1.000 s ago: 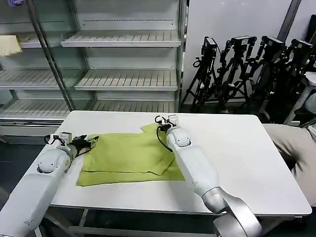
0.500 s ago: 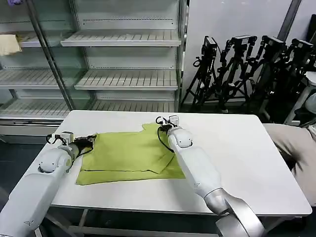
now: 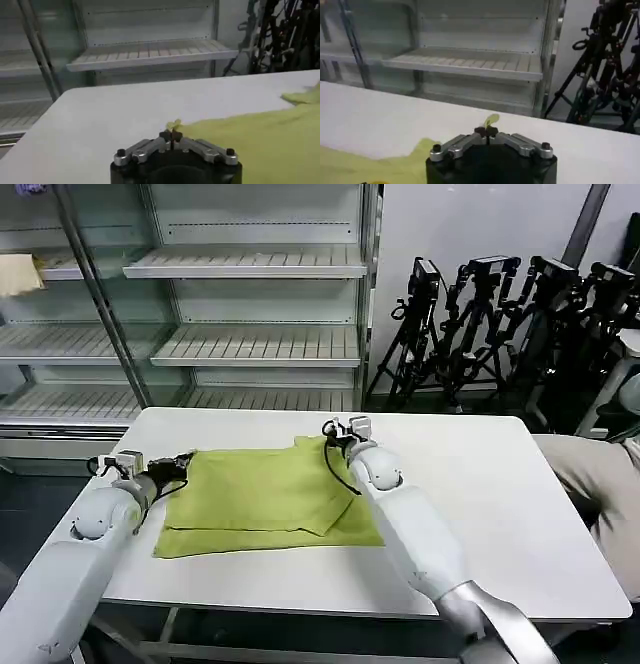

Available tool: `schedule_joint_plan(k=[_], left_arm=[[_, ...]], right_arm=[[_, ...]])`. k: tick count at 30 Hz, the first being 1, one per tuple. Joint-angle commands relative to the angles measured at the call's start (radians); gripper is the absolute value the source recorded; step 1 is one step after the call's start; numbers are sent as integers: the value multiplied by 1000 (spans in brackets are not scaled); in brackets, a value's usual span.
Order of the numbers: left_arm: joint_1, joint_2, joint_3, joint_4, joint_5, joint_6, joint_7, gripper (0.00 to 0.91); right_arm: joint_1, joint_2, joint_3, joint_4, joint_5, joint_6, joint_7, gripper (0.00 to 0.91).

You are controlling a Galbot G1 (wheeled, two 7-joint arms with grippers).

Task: Fold and organize the clothes.

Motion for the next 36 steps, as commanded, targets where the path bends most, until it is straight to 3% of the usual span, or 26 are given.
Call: schedule_joint_plan(k=[1, 22, 36], left_arm=[[112, 5, -52, -114, -8, -4, -1, 20], [328, 13, -179, -300, 3, -8, -13, 20], [387, 39, -190, -364, 22, 17, -27, 20]], right_arm=[[-102, -89, -14, 202, 44, -20, 3, 0], [-381, -246, 78, 577, 82, -31, 1, 0], [-481, -233, 116, 646, 37, -53, 17, 0]])
